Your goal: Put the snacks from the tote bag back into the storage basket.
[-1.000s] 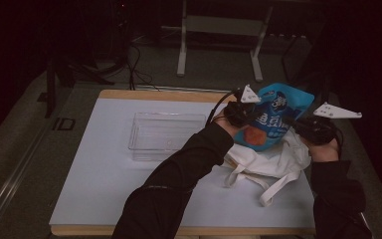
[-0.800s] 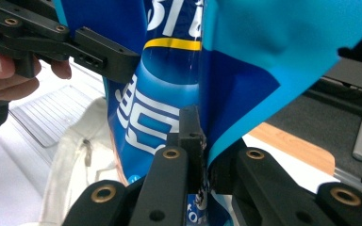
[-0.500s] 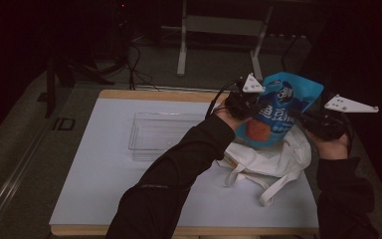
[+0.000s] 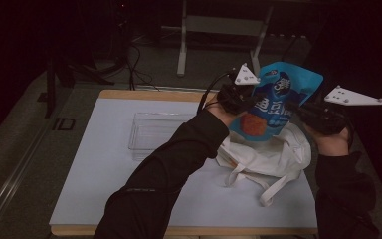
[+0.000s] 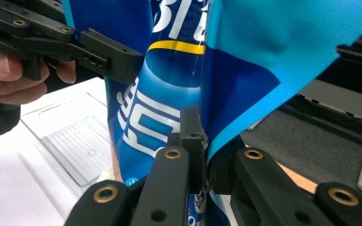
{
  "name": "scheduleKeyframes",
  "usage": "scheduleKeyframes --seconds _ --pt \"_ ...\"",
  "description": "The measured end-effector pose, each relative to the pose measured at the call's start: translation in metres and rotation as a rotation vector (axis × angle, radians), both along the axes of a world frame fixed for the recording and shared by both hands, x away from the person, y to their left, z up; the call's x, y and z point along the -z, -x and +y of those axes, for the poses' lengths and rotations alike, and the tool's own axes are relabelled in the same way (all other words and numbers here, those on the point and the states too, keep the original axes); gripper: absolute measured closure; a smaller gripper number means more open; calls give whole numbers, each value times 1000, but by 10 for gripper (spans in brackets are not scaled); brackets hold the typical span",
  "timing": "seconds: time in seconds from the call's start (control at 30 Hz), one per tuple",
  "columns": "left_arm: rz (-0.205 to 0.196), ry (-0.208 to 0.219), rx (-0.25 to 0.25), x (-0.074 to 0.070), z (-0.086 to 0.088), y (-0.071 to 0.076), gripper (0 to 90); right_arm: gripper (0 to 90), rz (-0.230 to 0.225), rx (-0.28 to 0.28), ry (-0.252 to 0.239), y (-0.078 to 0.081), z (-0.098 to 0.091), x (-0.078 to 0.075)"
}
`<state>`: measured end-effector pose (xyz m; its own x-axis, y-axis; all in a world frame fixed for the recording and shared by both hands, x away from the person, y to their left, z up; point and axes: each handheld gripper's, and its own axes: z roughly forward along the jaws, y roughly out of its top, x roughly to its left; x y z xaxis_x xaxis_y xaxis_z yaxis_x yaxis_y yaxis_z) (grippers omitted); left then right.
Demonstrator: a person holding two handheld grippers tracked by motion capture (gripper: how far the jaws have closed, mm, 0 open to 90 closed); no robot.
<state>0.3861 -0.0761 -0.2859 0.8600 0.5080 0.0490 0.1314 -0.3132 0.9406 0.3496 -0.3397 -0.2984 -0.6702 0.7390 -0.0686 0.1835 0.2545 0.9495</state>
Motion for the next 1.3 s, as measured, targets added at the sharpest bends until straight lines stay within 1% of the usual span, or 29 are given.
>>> scheduleKeyframes --seconds 0.03,0.07,0.1,0.13,0.17,0.23,0.27,0.3,0.37,0.4,0.43,0.5,0.53,0.6,0.63,0.7,0.73,0.77,0.8,0.83,0.87,0.9,0.97,1.0,1.1,1.13,1.2,1.27,1.3 --pt "-5 0 -7 -4 5 2 900 873 -3 -9 -1 0 5 -4" --pt "-5 0 -7 -4 5 2 900 873 -3 -9 -1 0 5 -4" --pt "1 7 -10 -5 8 3 900 875 -5 -17 0 0 10 -7" --pt "-9 3 -16 -8 13 5 900 875 -7 -21 0 0 13 -9" --pt "-9 3 -16 -8 13 5 900 875 -7 -21 0 0 13 -9" --pt "-13 1 -26 -12 19 8 900 876 -16 -29 6 0 18 -12" --pt "-21 -5 -30 -13 22 9 900 876 -17 -35 6 0 21 -13" --pt "-23 -3 -34 -15 26 11 900 876 -22 -47 3 0 28 -15" --pt "-25 -4 -40 -17 33 12 900 875 -24 -52 1 0 31 -16" --pt "-26 2 -51 -18 40 14 900 876 -27 -60 5 0 38 -18" --pt "-26 2 -51 -18 40 14 900 876 -27 -60 5 0 38 -18" --pt "-30 1 -61 -19 46 16 900 876 -30 -71 4 -1 47 -20" --pt "-31 4 -64 -20 50 16 900 876 -30 -71 4 -1 47 -20" --pt "-29 8 -73 -20 57 17 900 876 -29 -85 10 -4 57 -22" --pt "-31 5 -78 -20 60 17 900 876 -29 -85 10 -4 57 -22" --pt "-23 8 -91 -19 71 18 900 876 -27 -98 18 -6 68 -22" --pt "-23 8 -91 -19 71 18 900 876 -27 -98 18 -6 68 -22" --pt "-27 0 -94 -18 75 18 900 876 -25 -107 17 -8 76 -21" --pt "-20 4 -103 -18 79 18 900 876 -24 -113 17 -10 80 -21" --pt "-22 1 -107 -18 82 19 900 876 -24 -113 17 -10 80 -21" --pt "-22 3 -112 -18 85 19 900 876 -22 -122 18 -11 87 -20" --pt "-21 3 -116 -18 89 20 900 876 -22 -122 18 -11 87 -20" --pt "-23 -3 -132 -18 99 21 900 876 -17 -135 13 -14 97 -19" --pt "-23 -3 -132 -18 99 21 900 876 -21 -141 14 -15 101 -19" --pt "-27 -5 -146 -17 110 23 900 876 -21 -149 13 -16 108 -18" --pt "-26 -5 -152 -17 114 24 900 876 -23 -157 15 -17 116 -18" --pt "-25 -7 -160 -16 121 24 900 876 -23 -160 16 -17 119 -17" --pt "-24 -8 -170 -15 127 25 900 876 -23 -168 21 -18 127 -17" --pt "-22 -9 -175 -14 130 25 900 877 -19 -173 29 -20 134 -16"
